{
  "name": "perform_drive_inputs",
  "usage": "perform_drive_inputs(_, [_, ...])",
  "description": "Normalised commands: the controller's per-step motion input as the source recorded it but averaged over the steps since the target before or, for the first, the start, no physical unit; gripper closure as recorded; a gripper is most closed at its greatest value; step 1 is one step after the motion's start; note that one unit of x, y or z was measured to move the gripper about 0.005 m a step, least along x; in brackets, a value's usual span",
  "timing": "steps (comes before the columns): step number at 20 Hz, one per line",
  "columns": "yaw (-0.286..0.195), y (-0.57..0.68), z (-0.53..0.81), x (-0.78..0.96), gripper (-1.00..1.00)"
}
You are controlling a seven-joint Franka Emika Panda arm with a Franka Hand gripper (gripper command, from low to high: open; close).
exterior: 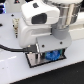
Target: Insert the blue gear onto the right peg, followed by the red gear
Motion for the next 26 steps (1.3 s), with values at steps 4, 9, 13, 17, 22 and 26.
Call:
perform_drive_inputs(4, [0.0,0.12,0.27,-0.07,-1.0])
perform_drive_inputs(9, [0.0,0.13,0.49,-0.15,-1.0])
perform_drive_inputs(13, [0.0,0.12,0.43,-0.29,-1.0])
perform_drive_inputs(17, [0.0,0.23,0.22,-0.5,-1.0])
perform_drive_inputs(22, [0.0,0.2,0.07,-0.71,-1.0])
perform_drive_inputs(26, [0.0,0.21,-0.01,-0.75,-1.0])
